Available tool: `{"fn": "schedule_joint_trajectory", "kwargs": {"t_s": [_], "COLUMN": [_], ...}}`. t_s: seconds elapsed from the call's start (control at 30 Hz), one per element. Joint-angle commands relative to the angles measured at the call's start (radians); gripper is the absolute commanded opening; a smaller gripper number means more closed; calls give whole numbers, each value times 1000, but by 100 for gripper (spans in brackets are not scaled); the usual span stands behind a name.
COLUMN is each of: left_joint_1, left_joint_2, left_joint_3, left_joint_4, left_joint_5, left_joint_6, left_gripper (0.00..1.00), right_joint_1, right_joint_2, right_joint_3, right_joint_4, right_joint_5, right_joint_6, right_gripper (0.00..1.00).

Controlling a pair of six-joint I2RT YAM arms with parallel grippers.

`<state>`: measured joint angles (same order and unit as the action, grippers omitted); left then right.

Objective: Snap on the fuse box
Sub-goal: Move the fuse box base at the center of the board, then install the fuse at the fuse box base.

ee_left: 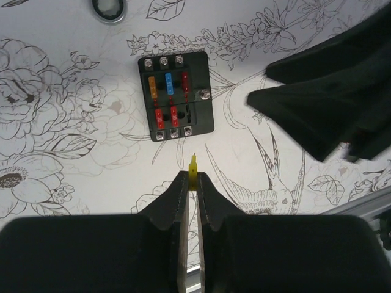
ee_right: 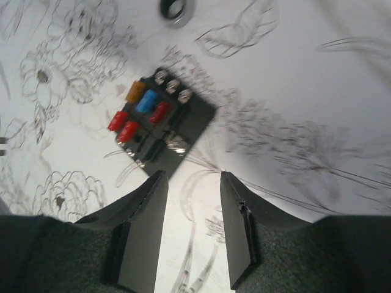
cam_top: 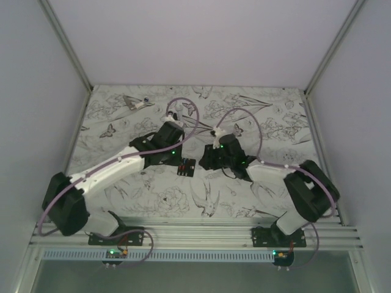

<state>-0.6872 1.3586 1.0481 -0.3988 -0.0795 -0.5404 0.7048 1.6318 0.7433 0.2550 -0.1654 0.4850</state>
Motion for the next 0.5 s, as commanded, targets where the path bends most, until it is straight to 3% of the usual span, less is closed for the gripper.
{"fn": "schedule_joint_trajectory", "kwargs": {"t_s": [0.0, 0.2, 0.47], "left_joint_1": [-25, -41, -43], "left_joint_2": [115, 263, 412], "left_joint_3": [109, 231, 379], "left_joint_4": [-119, -217, -346], "left_joint_5": [-4, -24, -3], "left_joint_6": [20, 5, 12], "left_gripper": [0, 0, 0], "right_joint_1": [-77, -154, -166], "right_joint_2": [-154, -340, -531], "right_joint_3": [-54, -163, -258], "right_joint_4": [-72, -117, -119], "right_joint_5": [121, 265, 475], "right_joint_6": [-70, -93, -105], "right_gripper": [49, 68, 85]}}
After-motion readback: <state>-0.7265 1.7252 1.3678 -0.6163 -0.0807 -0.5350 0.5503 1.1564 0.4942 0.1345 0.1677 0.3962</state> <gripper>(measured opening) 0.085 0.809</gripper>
